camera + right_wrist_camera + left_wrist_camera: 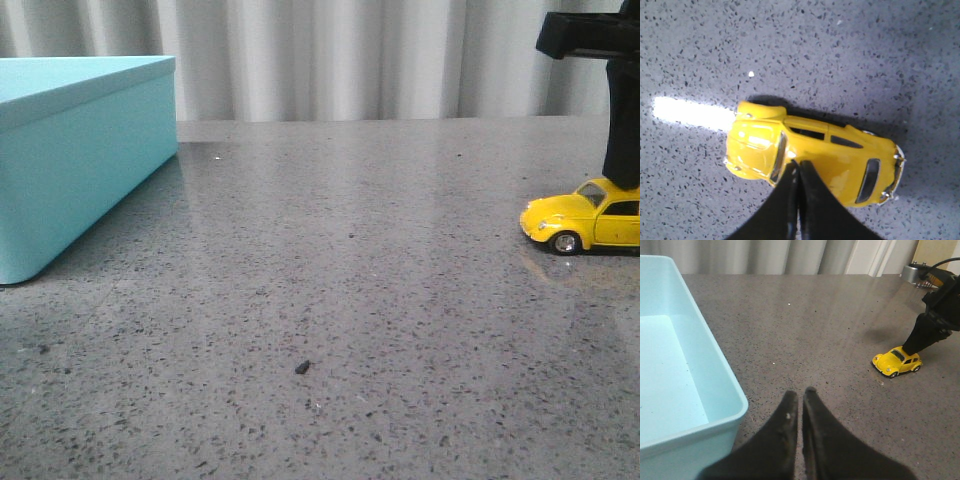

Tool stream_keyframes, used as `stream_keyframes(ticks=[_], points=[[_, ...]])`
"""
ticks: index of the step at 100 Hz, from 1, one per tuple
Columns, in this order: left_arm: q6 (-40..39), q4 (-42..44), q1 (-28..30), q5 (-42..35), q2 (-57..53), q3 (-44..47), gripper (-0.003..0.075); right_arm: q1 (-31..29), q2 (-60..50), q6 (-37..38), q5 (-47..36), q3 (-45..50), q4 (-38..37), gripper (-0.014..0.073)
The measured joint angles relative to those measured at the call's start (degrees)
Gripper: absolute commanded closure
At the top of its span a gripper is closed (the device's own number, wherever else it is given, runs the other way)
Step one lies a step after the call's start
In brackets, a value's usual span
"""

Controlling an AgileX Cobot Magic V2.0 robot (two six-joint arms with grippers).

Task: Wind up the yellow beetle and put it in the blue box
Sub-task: 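Press down and drag the beetle backward away from the blue box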

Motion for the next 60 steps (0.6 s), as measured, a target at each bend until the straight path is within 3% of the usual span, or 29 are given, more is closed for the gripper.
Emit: stream_keyframes(ticks=[41, 60], points=[[0.00, 0.00, 0.00, 0.00, 0.00, 0.00, 0.0741, -0.14, 0.00, 0.31, 2.33, -0.08, -6.87, 0.0635], [0.00, 0.00, 0.00, 0.00, 0.00, 0.00, 0.0741, -4.71, 0.00, 0.31, 4.03, -0.08, -8.49, 0.0635]])
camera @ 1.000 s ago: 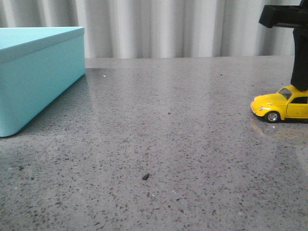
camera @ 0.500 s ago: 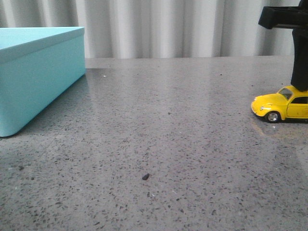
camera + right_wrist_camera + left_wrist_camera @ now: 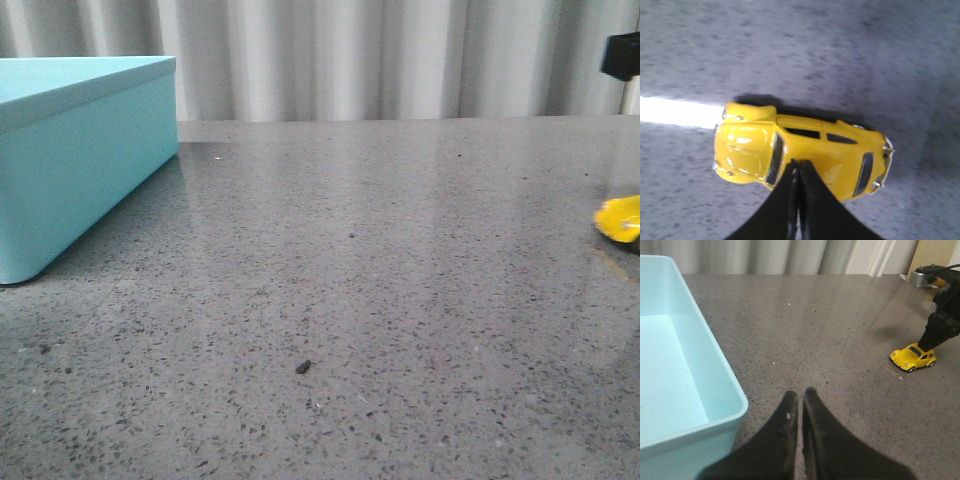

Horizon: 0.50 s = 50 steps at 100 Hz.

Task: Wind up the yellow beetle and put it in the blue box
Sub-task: 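Press down and drag the beetle backward away from the blue box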

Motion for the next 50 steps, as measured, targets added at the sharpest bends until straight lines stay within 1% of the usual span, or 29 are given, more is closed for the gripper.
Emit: stream_keyframes(ticks=[10, 19, 34, 42, 50], points=[[0.00, 0.00, 0.00, 0.00, 0.00, 0.00, 0.0741, -2.66, 0.00, 0.00, 0.55, 0.00, -0.37, 0.0635], [0.00, 0.00, 0.00, 0.00, 0.00, 0.00, 0.0741, -3.72, 0.00, 0.00, 0.58, 0.00, -0.72, 0.0635], [0.00, 0.00, 0.00, 0.00, 0.00, 0.00, 0.0741, -3.38, -1.19, -0.31, -0.34, -0.43, 0.07, 0.0635], [0.00, 0.00, 0.00, 0.00, 0.00, 0.00, 0.0741, -2.23, -2.73, -1.24, -1.80, -1.31, 1.63, 0.0635], [0.00, 0.00, 0.00, 0.10, 0.00, 0.00, 0.0741, -0.15, -6.90, -1.90, -2.88, -3.79, 3.64, 0.0635]])
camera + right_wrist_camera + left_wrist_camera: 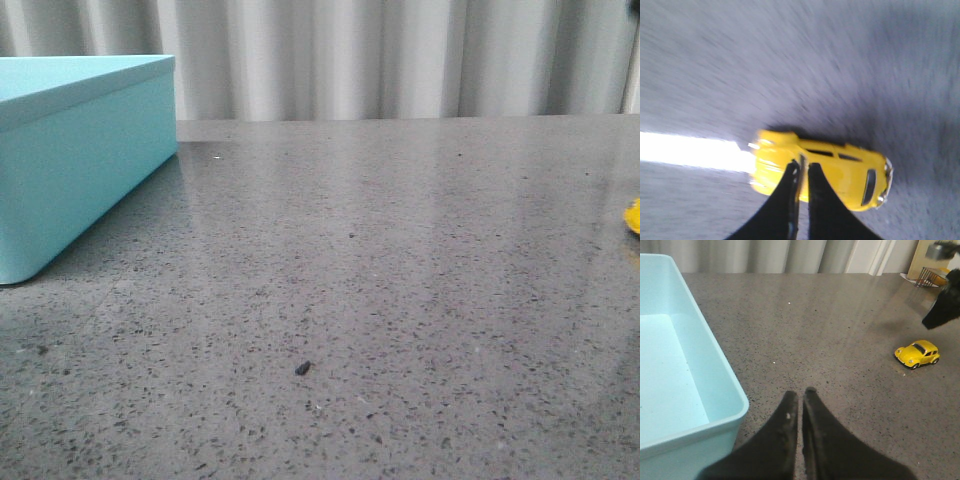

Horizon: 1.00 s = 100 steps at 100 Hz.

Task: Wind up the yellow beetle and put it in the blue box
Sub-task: 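Press down and drag the beetle backward away from the blue box, then lift the right gripper off, letting the beetle roll toward the box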

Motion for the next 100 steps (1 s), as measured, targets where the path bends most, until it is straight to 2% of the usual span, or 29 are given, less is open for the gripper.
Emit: stream_keyframes(ticks=[12, 27, 53, 63, 75, 100], points=[[0.00, 0.00, 0.00, 0.00, 0.00, 0.00, 0.0741, 4.59, -8.20, -0.25, -1.53, -4.32, 1.52, 0.0635], [0.00, 0.00, 0.00, 0.00, 0.00, 0.00, 0.0741, 11.90, -18.99, -0.68, -4.30, -4.75, 1.78, 0.0635], [0.00, 0.00, 0.00, 0.00, 0.00, 0.00, 0.0741, 22.95, -40.01, -5.86, -18.64, 7.58, 2.34, 0.0635], [0.00, 0.00, 0.00, 0.00, 0.00, 0.00, 0.0741, 24.23, -46.74, -7.74, -23.89, 13.82, 2.20, 0.0635], [0.00, 0.00, 0.00, 0.00, 0.00, 0.00, 0.0741, 24.32, -52.03, -8.22, -25.22, 19.54, 1.02, 0.0635], [0.00, 1.41, 0.00, 0.00, 0.11, 0.00, 0.0741, 24.32, -57.30, -8.48, -25.70, 22.79, -1.00, 0.0635]])
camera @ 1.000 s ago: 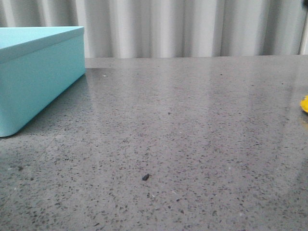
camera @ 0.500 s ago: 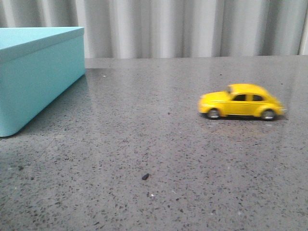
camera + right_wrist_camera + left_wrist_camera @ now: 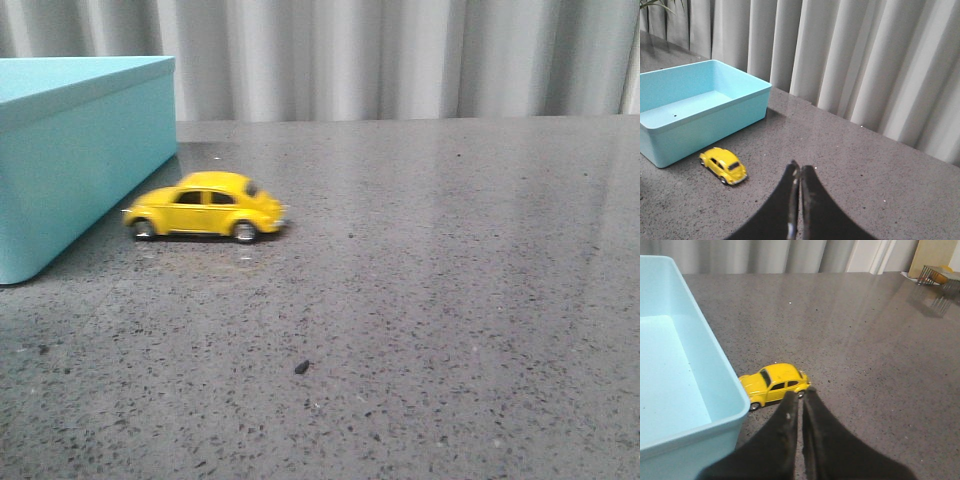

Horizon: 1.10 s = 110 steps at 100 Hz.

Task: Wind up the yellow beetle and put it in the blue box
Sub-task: 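Lift the right gripper off, letting the beetle roll toward the box, then lower the left gripper over the beetle and grasp its body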

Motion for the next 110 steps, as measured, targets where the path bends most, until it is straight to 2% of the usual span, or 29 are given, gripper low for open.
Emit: stream_keyframes(ticks=[27, 60, 70, 82, 89, 95, 110], points=[[0.00, 9.11, 0.00, 2.67, 5.74, -3.01, 0.0741, 0.00, -0.86, -0.13, -0.02, 0.84, 0.00, 0.0635], [1.35, 27.05, 0.00, 21.63, 24.24, -24.22, 0.0732, 0.00, -0.86, -0.13, -0.02, 0.84, 0.00, 0.0635], [6.56, 29.55, -0.11, 25.42, 29.86, -30.40, 0.0627, 0.00, -0.86, -0.13, -0.02, 0.84, 0.00, 0.0635], [11.03, 31.54, -2.00, 26.50, 35.82, -34.67, 0.0379, 0.00, -0.86, -0.13, -0.02, 0.84, 0.00, 0.0635], [12.01, 33.73, -4.03, 26.62, 39.23, -36.00, 0.0284, 0.00, -0.86, -0.17, -0.02, 0.84, 0.60, 0.0635], [12.38, 36.50, -5.91, 26.74, 42.18, -36.63, 0.0272, 0.00, -0.86, -0.17, -0.12, 0.96, 0.95, 0.0635], [12.68, 42.74, -11.04, 27.77, 48.34, -37.90, 0.0316, 0.00, -0.86, -0.17, -0.60, 1.81, 2.11, 0.0635]])
